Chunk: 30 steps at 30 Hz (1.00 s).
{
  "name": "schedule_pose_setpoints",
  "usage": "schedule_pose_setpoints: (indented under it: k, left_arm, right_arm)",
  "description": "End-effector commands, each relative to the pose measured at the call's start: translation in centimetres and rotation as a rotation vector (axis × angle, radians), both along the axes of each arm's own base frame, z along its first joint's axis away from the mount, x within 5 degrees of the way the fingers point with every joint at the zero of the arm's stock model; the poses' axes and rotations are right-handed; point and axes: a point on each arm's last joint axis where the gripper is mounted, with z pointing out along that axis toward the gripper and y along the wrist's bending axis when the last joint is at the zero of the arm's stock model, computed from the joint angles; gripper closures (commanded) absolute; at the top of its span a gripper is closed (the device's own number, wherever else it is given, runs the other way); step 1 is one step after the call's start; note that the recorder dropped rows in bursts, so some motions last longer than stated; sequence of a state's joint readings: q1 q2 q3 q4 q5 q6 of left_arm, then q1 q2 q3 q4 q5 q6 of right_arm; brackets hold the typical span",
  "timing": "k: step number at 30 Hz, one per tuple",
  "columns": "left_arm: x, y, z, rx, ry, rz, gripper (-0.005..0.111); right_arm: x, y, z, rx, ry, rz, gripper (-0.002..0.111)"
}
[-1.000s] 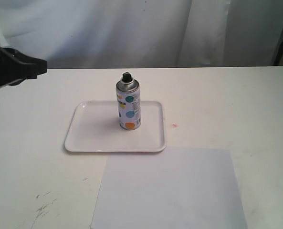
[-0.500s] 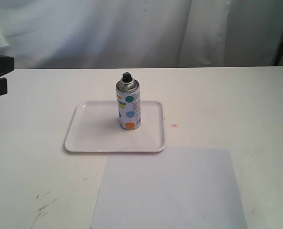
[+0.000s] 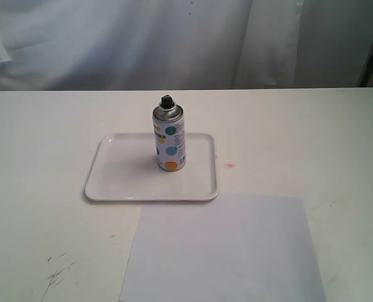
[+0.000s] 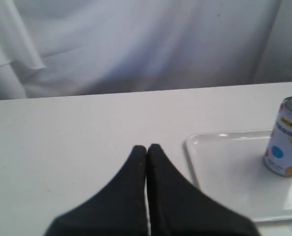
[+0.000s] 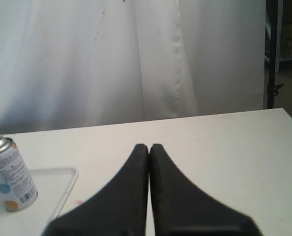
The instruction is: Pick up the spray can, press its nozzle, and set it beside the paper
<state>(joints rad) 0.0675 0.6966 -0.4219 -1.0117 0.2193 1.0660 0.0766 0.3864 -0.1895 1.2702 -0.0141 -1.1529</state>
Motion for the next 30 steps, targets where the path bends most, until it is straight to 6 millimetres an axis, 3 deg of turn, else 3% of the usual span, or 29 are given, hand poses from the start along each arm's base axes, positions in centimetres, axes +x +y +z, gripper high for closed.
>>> schedule_pose_setpoints:
  k: [1, 3, 6, 10, 15, 27, 30]
  left_arm:
    - [-2.9, 0.7, -2.0, -0.008, -0.057, 0.091, 0.107]
    - [-3.8, 0.6, -2.8, -0.007, -0.072, 0.091, 0.107]
    - [-4.7, 0.5, -3.6, 0.003, -0.093, 0.088, 0.107]
    - [-5.4, 0.4, -3.7, 0.009, -0.131, 0.092, 0.107]
    - [-6.3, 0.3, -3.5, 0.013, -0.189, 0.089, 0.107]
    - [-8.7, 0.8, -6.3, -0.135, -0.112, 0.216, 0.107]
    - [-9.0, 1.1, -6.4, -0.135, -0.117, 0.242, 0.107]
  right_arm:
    - [-0.2, 0.4, -0.7, -0.176, 0.024, 0.067, 0.108]
    - [-0.2, 0.3, -1.4, -0.224, 0.041, 0.062, 0.108]
    - [-0.3, -0.3, -2.2, -0.156, 0.006, -0.011, 0.108]
    - [-0.7, -0.7, -2.6, -0.109, -0.143, -0.072, 0.108]
    - [-1.3, -0.5, -3.2, -0.175, -0.186, -0.039, 0.108]
    - [-2.9, -0.4, -5.0, -0.303, -0.022, 0.000, 0.108]
    - [-3.4, -0.7, -5.3, -0.257, -0.004, -0.047, 0.108]
